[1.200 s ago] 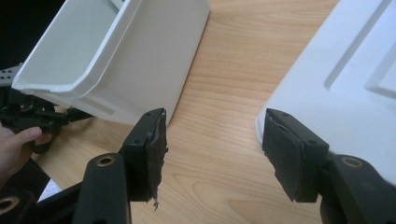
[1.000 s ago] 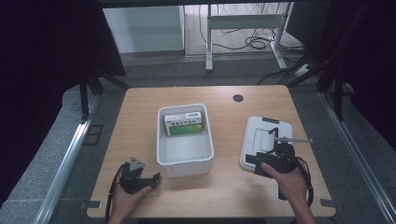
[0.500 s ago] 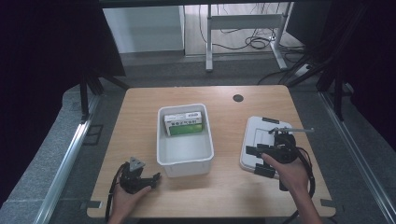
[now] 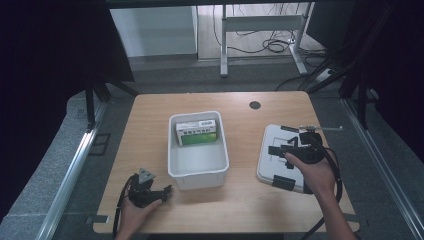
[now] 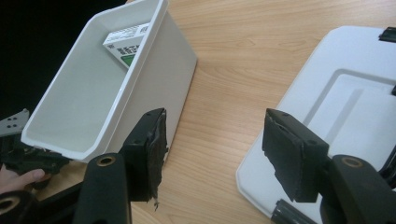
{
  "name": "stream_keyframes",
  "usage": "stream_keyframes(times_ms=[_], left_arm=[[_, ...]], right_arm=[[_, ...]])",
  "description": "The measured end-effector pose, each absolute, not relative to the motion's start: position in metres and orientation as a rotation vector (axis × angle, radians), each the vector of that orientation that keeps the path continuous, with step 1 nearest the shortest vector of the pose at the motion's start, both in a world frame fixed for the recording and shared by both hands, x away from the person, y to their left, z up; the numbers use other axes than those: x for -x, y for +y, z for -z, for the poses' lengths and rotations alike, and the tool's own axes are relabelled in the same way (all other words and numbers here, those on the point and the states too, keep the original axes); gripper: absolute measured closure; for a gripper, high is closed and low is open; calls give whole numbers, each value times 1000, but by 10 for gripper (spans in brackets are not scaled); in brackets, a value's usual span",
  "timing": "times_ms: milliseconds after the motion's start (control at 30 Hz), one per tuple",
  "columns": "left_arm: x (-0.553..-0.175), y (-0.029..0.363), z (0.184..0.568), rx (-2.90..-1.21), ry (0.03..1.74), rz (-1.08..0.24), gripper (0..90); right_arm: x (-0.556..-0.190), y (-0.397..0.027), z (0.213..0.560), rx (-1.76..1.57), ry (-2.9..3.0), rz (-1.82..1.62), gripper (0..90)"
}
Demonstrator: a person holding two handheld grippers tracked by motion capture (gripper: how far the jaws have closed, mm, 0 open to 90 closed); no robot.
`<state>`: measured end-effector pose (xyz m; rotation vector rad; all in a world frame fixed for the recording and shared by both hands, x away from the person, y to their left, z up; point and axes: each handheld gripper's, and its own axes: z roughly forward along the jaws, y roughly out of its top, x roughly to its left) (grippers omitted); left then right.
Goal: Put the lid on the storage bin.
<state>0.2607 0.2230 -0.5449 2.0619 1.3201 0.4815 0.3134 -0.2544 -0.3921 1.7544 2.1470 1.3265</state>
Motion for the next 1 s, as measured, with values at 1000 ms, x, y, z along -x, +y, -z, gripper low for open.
stream_keyframes(times_ms=[1000], left_arm=[[-261,223,545,-2065,1319,-481,117]], right_arm=[[-363,-257,385,-1871,2120,-1218,415]])
